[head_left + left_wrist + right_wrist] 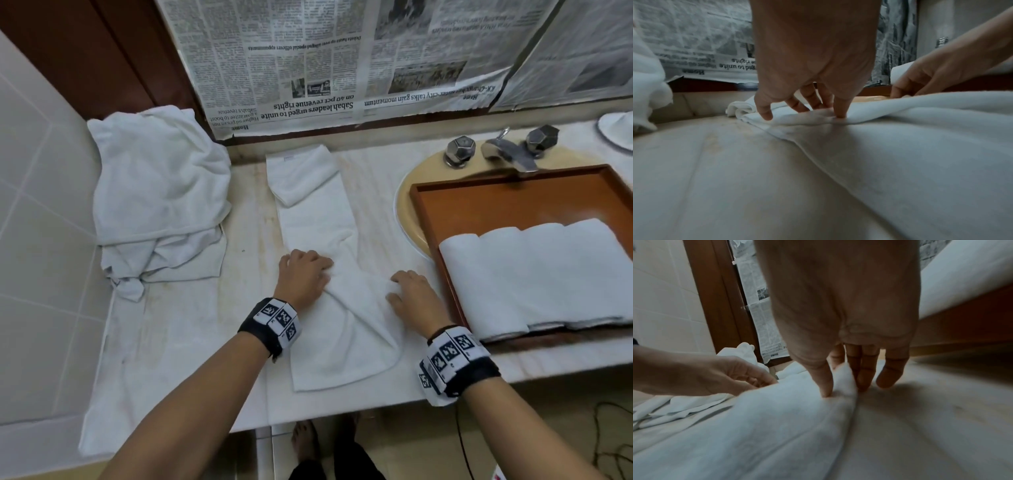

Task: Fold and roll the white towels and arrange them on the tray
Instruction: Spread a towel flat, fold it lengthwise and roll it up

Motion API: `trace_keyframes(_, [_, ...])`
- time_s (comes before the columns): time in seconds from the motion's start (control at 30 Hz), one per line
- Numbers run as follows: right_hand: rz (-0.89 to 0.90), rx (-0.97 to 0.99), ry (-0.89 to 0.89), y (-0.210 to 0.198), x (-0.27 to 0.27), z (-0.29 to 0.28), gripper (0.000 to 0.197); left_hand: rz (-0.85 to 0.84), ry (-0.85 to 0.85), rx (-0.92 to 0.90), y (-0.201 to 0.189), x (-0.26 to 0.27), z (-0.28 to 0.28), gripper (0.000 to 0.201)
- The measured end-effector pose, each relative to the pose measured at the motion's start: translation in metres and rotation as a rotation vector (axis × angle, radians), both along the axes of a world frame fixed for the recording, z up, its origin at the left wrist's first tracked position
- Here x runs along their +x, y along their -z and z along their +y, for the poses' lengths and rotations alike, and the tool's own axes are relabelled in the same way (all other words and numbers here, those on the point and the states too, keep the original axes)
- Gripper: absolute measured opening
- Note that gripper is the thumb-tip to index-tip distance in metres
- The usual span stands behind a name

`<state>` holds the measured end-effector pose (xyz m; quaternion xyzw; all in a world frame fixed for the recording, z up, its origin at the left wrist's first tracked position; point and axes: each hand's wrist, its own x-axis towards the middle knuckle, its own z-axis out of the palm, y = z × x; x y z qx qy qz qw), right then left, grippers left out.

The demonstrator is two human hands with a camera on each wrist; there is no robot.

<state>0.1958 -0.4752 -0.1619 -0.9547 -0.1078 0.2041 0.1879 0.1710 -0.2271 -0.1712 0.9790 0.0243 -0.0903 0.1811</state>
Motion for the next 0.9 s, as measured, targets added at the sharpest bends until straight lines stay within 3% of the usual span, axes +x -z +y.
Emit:
trace_keyframes(0.2, [-0.085, 0.27, 0.072, -0.021, -0.032, -0.002, 0.021, -0.109, -0.083, -0.175, -0.01, -0.018, 0.008, 0.017])
trace_keyframes(0.4, [-0.148, 0.406, -0.139, -0.065, -0.098, 0.03, 0.018, -0.189, -0.07, -0.222, -0.005, -0.063, 0.031, 0.014])
trace_keyframes(0.67, [-0.038, 0.174, -0.277, -0.025, -0.169, 0.094, 0.024, -0.096, -0.136, -0.282, 0.005, -0.101, 0.041, 0.027])
trace_keyframes(0.9, [-0.047, 0.153, -0.263, -0.007, -0.183, 0.109, 0.024, -0.095, -0.186, -0.309, 0.006, -0.122, 0.037, 0.029])
